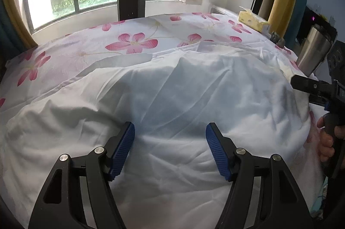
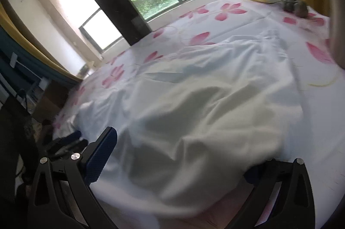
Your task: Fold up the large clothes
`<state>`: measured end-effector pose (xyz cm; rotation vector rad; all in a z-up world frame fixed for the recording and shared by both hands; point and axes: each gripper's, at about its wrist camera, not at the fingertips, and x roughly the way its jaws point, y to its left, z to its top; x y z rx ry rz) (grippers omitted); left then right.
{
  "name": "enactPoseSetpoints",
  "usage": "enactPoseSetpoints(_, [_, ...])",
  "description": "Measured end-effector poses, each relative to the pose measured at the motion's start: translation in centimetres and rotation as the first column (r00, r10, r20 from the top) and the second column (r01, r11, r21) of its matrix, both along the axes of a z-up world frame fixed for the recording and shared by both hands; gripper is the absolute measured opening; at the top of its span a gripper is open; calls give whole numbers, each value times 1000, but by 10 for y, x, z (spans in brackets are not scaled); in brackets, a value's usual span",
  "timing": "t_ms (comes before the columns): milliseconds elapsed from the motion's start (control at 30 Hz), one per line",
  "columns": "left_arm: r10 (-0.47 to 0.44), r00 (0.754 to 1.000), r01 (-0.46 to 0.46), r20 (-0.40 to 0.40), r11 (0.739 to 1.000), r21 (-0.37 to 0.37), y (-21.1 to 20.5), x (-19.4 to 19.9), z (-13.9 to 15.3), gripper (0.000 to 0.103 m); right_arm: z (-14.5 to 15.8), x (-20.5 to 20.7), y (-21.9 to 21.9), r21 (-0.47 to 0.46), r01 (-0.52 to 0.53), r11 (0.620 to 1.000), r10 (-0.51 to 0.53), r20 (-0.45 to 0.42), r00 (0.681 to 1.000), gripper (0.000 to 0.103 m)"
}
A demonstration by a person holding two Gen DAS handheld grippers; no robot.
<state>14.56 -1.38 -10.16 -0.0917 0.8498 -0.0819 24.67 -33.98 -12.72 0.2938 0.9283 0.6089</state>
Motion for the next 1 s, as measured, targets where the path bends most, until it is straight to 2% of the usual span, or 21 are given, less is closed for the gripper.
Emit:
enactPoseSetpoints(167, [0,1000,0,-2,1000,-3,1,0,0,71,-1,1,21,-6,-40,999,40,18,999,97])
enactPoseSetpoints(267, [4,1000,-4,-6,1000,20,0,2,-1,71,-4,5,29,-24,-64,998,64,10,998,63])
enactPoseSetpoints(333, [7,1000,-7,-7,1000,22,0,3,-1,71,-2,5,28,19,-84,996,84,14,996,53])
enactPoseSetpoints(400, [7,1000,-7,-6,1000,18,0,3,-1,71,4,4,26,36,-95,995,94,42,995,26])
enactPoseSetpoints(500, [8,1000,-8,-8,1000,27,0,4,-1,71,17,-1,31,22,-126,992,124,89,988,14])
enactPoseSetpoints(700, [12,1000,-11,-9,999,51,-3,3,0,71,50,-13,52,7,-192,981,188,180,966,13])
enactPoseSetpoints(1000, [15,1000,-15,-3,1000,-19,7,0,2,71,81,-29,84,-29,-249,968,248,253,935,13])
